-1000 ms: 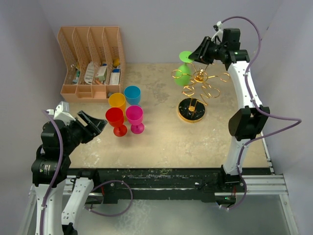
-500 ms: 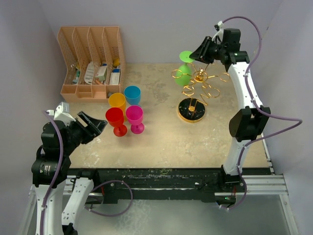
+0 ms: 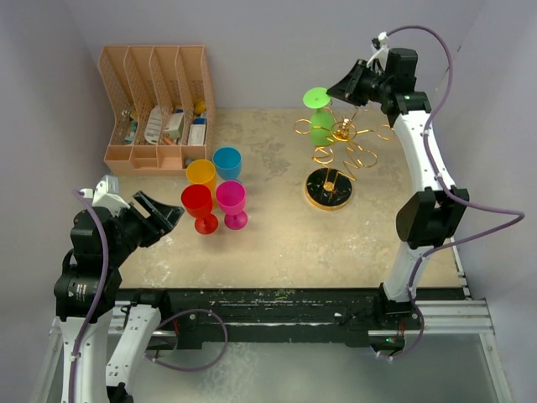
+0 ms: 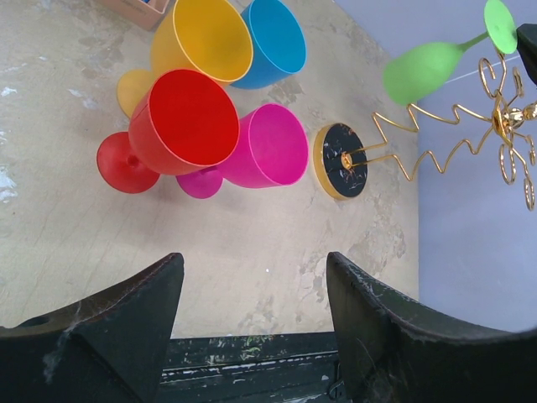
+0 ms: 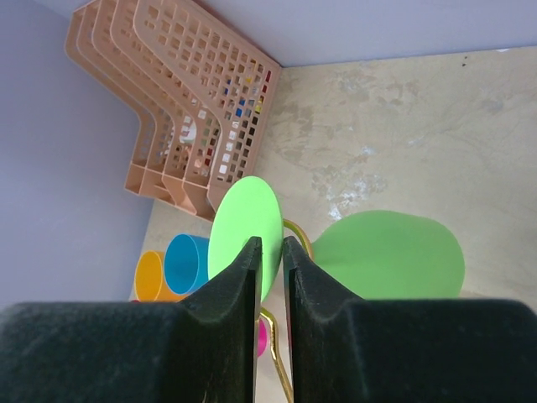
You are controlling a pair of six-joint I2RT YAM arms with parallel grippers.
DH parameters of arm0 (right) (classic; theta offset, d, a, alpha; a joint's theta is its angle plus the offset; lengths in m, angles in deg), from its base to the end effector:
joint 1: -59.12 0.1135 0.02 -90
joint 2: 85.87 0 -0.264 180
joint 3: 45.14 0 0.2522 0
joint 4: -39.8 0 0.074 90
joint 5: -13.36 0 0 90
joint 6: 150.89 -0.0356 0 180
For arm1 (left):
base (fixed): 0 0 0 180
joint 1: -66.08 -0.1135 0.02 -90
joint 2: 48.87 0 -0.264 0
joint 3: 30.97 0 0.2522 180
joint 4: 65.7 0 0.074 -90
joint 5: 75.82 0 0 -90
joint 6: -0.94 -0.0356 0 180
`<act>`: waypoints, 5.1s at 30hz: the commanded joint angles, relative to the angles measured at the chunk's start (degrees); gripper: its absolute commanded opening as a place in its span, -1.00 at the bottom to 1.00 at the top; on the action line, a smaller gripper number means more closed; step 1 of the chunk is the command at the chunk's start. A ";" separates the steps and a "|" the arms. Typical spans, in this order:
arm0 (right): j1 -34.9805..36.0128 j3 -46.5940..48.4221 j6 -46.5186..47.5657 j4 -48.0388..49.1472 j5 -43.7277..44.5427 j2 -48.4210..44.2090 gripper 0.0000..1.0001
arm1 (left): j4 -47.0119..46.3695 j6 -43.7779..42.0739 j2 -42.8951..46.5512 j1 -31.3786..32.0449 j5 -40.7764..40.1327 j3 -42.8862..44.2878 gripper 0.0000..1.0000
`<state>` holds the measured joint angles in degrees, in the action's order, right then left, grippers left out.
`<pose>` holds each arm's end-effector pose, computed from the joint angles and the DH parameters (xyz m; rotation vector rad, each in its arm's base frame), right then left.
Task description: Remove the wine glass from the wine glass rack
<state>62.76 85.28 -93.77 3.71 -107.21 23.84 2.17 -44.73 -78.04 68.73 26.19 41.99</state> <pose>0.4438 0.0464 0.4235 0.0948 1.9016 0.9288 0.0705 -0.0107 0.3723 -0.5995 1.9684 -0.7286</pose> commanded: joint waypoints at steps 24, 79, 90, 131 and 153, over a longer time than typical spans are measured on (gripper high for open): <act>2.40 -2.05 -0.33 4.62 -5.97 -4.74 -0.55 | -1.38 -0.54 0.36 -0.02 0.73 -1.08 0.44; 6.53 -8.01 8.84 28.16 4.73 -15.38 -1.00 | -1.89 0.91 0.06 -0.02 4.47 1.35 0.48; 38.56 -22.16 44.57 22.87 30.45 -39.29 -1.00 | -3.40 9.08 -3.02 -0.02 11.38 5.01 0.61; 87.97 -64.89 103.46 67.70 64.73 -40.65 -1.00 | -33.23 52.73 1.39 -0.02 37.52 -10.01 0.47; 90.33 -65.68 105.30 75.62 63.26 -35.13 -1.00 | -36.59 52.39 1.91 -0.02 39.90 -14.68 -0.05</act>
<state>152.52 19.03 10.71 73.30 -43.32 -11.24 -31.60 3.14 -76.55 68.73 65.07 28.24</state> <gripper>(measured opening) 0.008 0.523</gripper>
